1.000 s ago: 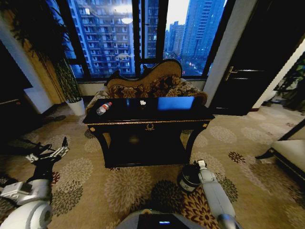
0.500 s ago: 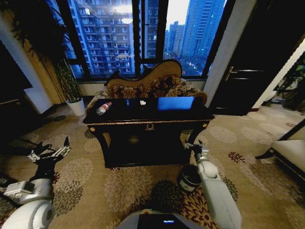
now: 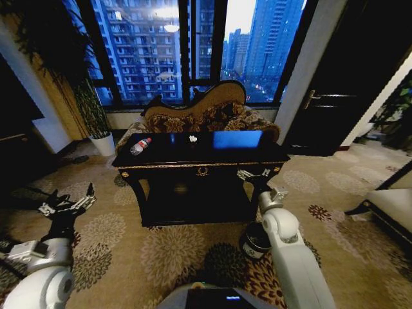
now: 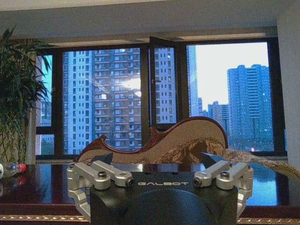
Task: Move to the front of the table and place the trash on the table into the trash bin.
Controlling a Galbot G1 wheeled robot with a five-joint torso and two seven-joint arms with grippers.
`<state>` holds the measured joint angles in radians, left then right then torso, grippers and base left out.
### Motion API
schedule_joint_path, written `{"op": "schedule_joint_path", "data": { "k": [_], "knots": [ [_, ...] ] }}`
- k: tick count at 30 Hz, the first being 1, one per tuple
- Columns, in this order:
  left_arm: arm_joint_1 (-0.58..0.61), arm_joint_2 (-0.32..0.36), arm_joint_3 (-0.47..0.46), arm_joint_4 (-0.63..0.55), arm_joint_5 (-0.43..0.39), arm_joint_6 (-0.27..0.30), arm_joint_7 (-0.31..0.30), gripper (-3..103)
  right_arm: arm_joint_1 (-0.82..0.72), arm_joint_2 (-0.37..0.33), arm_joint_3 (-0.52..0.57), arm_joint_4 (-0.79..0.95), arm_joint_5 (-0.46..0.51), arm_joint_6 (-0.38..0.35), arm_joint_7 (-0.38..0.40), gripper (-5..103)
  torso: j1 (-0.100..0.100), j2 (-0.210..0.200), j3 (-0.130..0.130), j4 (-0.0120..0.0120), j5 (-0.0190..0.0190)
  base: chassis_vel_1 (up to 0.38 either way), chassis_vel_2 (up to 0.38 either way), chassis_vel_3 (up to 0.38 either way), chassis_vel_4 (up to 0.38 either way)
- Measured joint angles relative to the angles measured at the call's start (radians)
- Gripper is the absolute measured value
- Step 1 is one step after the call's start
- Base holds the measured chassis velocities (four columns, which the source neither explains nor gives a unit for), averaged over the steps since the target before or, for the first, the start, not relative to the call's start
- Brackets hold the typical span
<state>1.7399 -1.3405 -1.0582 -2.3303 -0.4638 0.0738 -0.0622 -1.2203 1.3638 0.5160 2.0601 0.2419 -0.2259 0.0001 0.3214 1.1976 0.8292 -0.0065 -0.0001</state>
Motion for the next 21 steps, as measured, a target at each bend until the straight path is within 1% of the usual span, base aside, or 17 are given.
{"op": "schedule_joint_path", "data": {
  "k": [8, 17, 21],
  "knots": [
    [-0.015, -0.003, 0.011, 0.016, 0.003, 0.0, -0.001, 100, 0.0, 0.005, 0.002, -0.013, -0.014, 0.0, 0.0, 100, 0.0, 0.0, 0.0, -0.0001, 0.0, -0.061, 0.057, 0.055, -0.052],
    [-0.003, 0.0, 0.004, 0.0, 0.001, 0.006, -0.004, 100, -0.002, -0.002, 0.006, -0.002, -0.015, -0.007, 0.0, 100, 0.0, 0.0, 0.0, 0.0, 0.0, -0.14, 0.153, 0.145, -0.151],
    [-0.001, -0.005, 0.0, -0.005, 0.001, 0.012, -0.003, 100, -0.013, -0.016, -0.009, 0.014, -0.008, -0.035, 0.0, 100, 0.0, 0.0, 0.0, -0.0001, 0.0001, -0.15, 0.152, 0.149, -0.153]
  ]
}}
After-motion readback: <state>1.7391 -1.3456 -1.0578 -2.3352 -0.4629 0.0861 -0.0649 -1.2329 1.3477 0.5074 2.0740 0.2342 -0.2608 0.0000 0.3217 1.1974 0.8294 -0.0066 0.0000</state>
